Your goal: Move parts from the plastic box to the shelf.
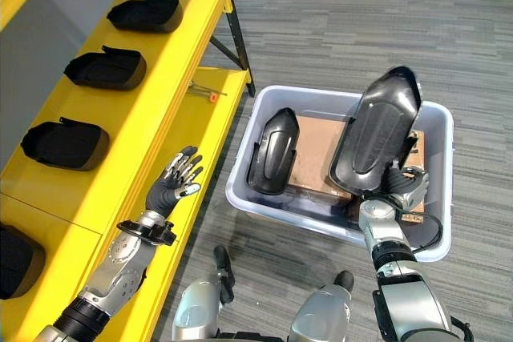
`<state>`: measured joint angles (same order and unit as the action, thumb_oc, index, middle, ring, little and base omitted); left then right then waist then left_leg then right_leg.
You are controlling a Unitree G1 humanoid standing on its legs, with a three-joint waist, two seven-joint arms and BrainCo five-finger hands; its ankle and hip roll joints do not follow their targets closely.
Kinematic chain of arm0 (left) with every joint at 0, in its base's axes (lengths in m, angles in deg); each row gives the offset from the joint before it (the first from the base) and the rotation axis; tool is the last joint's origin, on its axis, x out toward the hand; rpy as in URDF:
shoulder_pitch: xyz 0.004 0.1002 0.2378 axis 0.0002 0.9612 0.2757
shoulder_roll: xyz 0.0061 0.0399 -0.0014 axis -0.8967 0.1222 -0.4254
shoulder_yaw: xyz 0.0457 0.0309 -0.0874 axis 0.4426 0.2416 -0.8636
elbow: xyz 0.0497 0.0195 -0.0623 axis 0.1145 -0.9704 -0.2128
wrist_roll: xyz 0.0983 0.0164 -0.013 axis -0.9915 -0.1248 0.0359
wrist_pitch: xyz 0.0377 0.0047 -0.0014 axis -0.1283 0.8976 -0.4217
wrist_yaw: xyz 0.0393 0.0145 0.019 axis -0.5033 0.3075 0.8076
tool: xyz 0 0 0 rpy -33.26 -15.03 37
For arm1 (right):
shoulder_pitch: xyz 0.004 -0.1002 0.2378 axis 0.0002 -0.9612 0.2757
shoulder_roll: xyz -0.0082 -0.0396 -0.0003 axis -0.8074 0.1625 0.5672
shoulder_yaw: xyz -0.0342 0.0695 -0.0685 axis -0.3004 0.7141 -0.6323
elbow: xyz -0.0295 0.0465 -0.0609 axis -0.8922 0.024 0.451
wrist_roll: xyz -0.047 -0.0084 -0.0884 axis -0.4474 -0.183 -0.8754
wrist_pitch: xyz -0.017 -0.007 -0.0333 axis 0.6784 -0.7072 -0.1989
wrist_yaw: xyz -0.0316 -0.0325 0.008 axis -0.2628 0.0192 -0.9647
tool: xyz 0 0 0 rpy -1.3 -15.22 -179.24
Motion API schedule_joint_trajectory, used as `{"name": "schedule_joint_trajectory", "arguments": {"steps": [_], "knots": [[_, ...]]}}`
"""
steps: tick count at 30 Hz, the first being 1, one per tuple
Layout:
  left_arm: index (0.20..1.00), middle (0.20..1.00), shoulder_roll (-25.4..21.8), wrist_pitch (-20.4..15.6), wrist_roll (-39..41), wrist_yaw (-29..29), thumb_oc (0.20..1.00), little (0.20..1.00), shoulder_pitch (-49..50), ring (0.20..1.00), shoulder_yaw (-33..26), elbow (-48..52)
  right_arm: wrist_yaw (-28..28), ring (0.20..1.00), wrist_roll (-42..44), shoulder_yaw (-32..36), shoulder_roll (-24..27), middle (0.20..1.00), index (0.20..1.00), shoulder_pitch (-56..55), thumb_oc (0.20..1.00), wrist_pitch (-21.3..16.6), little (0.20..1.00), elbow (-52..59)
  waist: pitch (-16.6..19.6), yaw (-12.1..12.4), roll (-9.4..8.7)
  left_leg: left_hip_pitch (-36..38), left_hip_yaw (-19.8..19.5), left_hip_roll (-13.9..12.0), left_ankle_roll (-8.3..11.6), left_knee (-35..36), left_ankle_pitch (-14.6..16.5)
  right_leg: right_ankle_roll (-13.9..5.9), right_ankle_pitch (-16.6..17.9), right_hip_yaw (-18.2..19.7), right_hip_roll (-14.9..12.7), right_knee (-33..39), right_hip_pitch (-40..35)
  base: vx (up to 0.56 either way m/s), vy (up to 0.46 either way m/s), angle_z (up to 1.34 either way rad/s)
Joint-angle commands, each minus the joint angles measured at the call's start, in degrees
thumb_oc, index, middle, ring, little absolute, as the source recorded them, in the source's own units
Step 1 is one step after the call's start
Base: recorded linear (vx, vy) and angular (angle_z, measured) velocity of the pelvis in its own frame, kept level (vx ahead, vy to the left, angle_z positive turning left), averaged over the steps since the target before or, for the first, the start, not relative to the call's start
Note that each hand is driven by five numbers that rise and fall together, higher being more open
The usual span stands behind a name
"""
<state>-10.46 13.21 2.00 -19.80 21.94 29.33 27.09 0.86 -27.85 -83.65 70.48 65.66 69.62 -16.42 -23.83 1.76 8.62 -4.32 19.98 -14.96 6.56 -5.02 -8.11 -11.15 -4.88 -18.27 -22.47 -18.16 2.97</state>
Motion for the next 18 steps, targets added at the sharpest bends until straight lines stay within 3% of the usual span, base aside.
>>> {"name": "schedule_joint_trajectory", "arguments": {"steps": [1,4,5,11,13,18], "knots": [[1.0,1.0,-1.95,-0.89,-0.66,-0.85,1.0,1.0,-0.13,1.0,-2.63,6.24,-5.99,0.2,1.93,-1.36,-0.62,0.2,0.2,4.66,0.2,-3.38,0.2,6.64,1.64,1.29,-1.98,1.81,-1.87,-1.05,-0.66,-2.83,5.32,6.33,-3.43,-1.51,3.51,-4.69,0.96,0.06,0.035,-0.03],[1.0,1.0,-1.83,-0.81,-1.08,-0.68,1.0,1.0,0.3,1.0,-2.87,6.25,-7.36,0.2,2.58,-1.94,-0.88,0.2,0.2,4.32,0.2,-3.24,0.2,8.13,1.99,1.22,-2.21,2.16,-1.77,-1.13,-0.6,-2.62,5.2,6.42,-3.43,-1.61,3.63,-4.45,0.59,0.04,0.041,-0.03],[1.0,1.0,-1.59,-0.34,-1.48,-0.57,1.0,1.0,1.61,1.0,-3.93,6.75,-11.52,0.2,3.15,-2.88,-1.35,0.2,0.2,2.93,0.2,-2.56,0.2,12.52,2.88,1.08,-2.83,2.83,-1.54,-1.31,-0.52,-2.39,5.04,6.59,-3.41,-1.75,3.9,-3.94,-0.14,0.06,0.093,-0.02],[1.0,1.0,-0.44,0.3,-4.4,-1.4,1.0,1.0,5.19,1.0,-6.86,7.19,-20.33,0.2,5.29,-5.41,-3.64,0.2,0.2,-2.52,0.2,0.13,0.2,22.45,5.26,1.13,-4.62,4.96,-1.38,-0.74,-0.3,-2.88,6.37,6.01,-3.87,-2.04,3.88,-2.85,-2.49,0.08,0.141,-0.02],[1.0,1.0,-0.03,0.47,-8.06,-1.86,1.0,1.0,6.35,1.0,-7.92,7.74,-24.76,0.2,8.88,-7.55,-6.61,0.2,0.2,-6.32,0.2,0.39,0.2,27.45,6.76,1.81,-5.52,5.59,-0.67,0.8,-1.39,-3.01,7.25,5.07,-2.01,-3.18,3.28,-0.84,-4.11,0.04,0.339,0.02],[1.0,1.0,-0.54,0.15,-10.32,-2.87,1.0,1.0,5.96,1.0,-8.03,7.88,-26.63,0.2,10.73,-9.3,-9.27,0.2,0.2,-8.86,0.2,-0.23,0.2,30.09,7.94,2.65,-5.7,5.82,0.34,2.94,-2.72,-2.47,7.82,4.16,1.39,-5.03,1.74,2.0,-6.07,-0.04,0.255,0.06]]}}
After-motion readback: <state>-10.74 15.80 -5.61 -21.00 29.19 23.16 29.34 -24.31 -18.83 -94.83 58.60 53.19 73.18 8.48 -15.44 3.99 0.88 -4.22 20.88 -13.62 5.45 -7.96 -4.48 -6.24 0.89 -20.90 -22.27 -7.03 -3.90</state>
